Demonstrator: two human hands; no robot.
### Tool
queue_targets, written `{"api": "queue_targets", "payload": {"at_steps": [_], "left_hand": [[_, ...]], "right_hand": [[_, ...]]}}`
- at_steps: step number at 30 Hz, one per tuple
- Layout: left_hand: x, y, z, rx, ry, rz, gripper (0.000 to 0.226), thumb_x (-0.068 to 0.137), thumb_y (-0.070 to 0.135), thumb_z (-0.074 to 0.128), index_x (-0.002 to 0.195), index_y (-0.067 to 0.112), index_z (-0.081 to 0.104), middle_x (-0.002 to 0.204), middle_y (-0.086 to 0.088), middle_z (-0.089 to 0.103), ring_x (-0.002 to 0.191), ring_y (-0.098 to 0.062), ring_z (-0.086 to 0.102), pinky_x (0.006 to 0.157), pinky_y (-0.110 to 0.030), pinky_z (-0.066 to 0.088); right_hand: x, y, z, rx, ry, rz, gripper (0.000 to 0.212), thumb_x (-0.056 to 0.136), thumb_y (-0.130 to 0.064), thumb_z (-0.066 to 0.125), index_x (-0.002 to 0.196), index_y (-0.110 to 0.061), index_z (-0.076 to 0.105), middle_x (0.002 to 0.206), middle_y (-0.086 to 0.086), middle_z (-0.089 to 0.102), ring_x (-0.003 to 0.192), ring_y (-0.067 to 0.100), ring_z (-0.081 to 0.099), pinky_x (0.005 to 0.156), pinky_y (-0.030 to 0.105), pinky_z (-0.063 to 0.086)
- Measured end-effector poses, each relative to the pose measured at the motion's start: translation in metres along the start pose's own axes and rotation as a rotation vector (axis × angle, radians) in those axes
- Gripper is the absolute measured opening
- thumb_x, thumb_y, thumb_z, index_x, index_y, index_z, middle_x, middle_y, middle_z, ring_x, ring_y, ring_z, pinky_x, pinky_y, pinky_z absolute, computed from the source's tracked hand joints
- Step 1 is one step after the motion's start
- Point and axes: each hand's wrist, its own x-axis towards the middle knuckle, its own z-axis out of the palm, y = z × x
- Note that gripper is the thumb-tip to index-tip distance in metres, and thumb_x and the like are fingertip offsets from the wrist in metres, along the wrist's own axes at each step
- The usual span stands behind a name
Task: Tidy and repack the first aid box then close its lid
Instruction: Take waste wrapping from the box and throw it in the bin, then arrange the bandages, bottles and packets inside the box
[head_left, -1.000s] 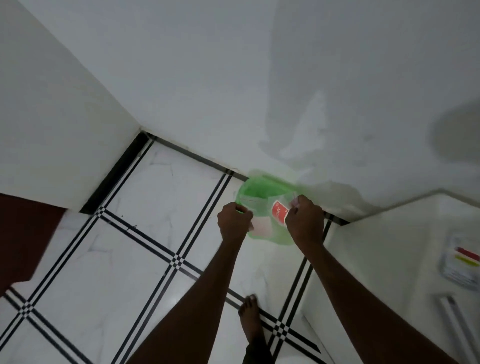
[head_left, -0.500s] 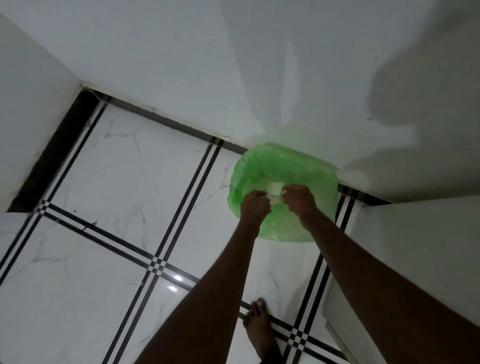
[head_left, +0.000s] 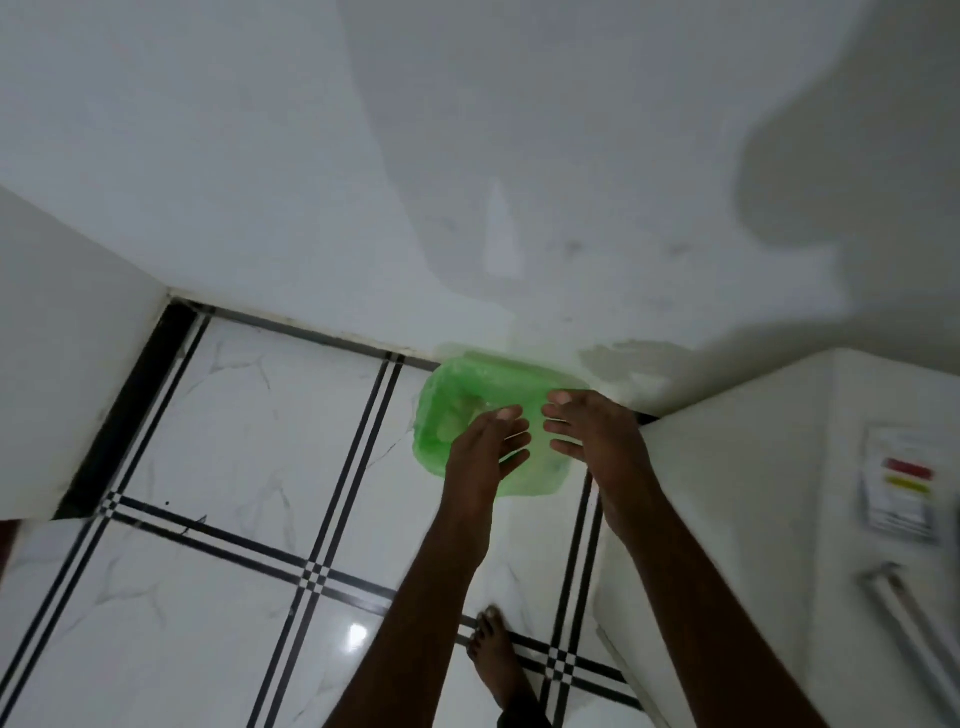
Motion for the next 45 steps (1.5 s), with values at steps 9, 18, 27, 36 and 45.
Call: {"api": "queue_targets", "payload": {"at_steps": [9, 18, 27, 36, 45], "left_hand": [[-0.186, 0.021, 0.166, 0.000, -0.244, 0.145, 0.035, 0.101, 0.023, 0.046, 0.122, 0.002, 0.064, 0.118, -0.023, 0.070, 0.112, -0.034, 0.067, 0.099, -0.044, 0.053], [-0.266, -0.059, 0.278, 0.138, -0.365, 0.057, 0.034, 0.101, 0.024, 0.047, 0.117, 0.002, 0.068, 0.111, -0.024, 0.071, 0.103, -0.035, 0.069, 0.093, -0.041, 0.055], [-0.274, -0.174, 0.260, 0.744, -0.037, 0.381, 0.016, 0.093, 0.013, 0.057, 0.093, 0.013, 0.073, 0.085, -0.003, 0.074, 0.076, -0.014, 0.069, 0.070, -0.034, 0.059], [-0.249, -0.222, 0.258, 1.520, -0.178, 0.788, 0.045, 0.083, 0.010, 0.071, 0.126, 0.016, 0.062, 0.115, -0.010, 0.061, 0.104, -0.026, 0.061, 0.061, -0.033, 0.057], [-0.244, -0.211, 0.257, 1.568, -0.132, 0.784, 0.036, 0.069, 0.027, 0.084, 0.093, 0.013, 0.061, 0.100, -0.009, 0.061, 0.087, -0.025, 0.057, 0.060, -0.030, 0.050]], "right_hand": [[-0.176, -0.101, -0.191, 0.063, 0.068, -0.250, 0.021, 0.093, -0.012, 0.056, 0.108, -0.004, 0.069, 0.105, 0.019, 0.072, 0.093, 0.029, 0.071, 0.087, 0.041, 0.057], [-0.248, -0.056, -0.359, -0.056, 0.318, -0.262, 0.015, 0.092, -0.021, 0.057, 0.097, -0.017, 0.072, 0.091, 0.010, 0.075, 0.083, 0.024, 0.072, 0.079, 0.043, 0.060], [-0.250, 0.099, -0.400, -0.569, 0.655, -0.197, 0.045, 0.076, -0.009, 0.071, 0.119, -0.006, 0.059, 0.115, 0.015, 0.065, 0.103, 0.031, 0.063, 0.084, 0.028, 0.051], [-0.227, 0.140, -0.390, -0.835, 0.696, -0.221, 0.089, 0.066, -0.042, 0.082, 0.138, -0.007, 0.043, 0.127, 0.020, 0.051, 0.114, 0.035, 0.048, 0.093, 0.043, 0.048], [-0.276, 0.088, -0.407, -0.662, 0.926, -0.357, 0.080, 0.066, -0.041, 0.084, 0.126, -0.001, 0.048, 0.124, 0.021, 0.051, 0.111, 0.032, 0.048, 0.086, 0.032, 0.044]]}}
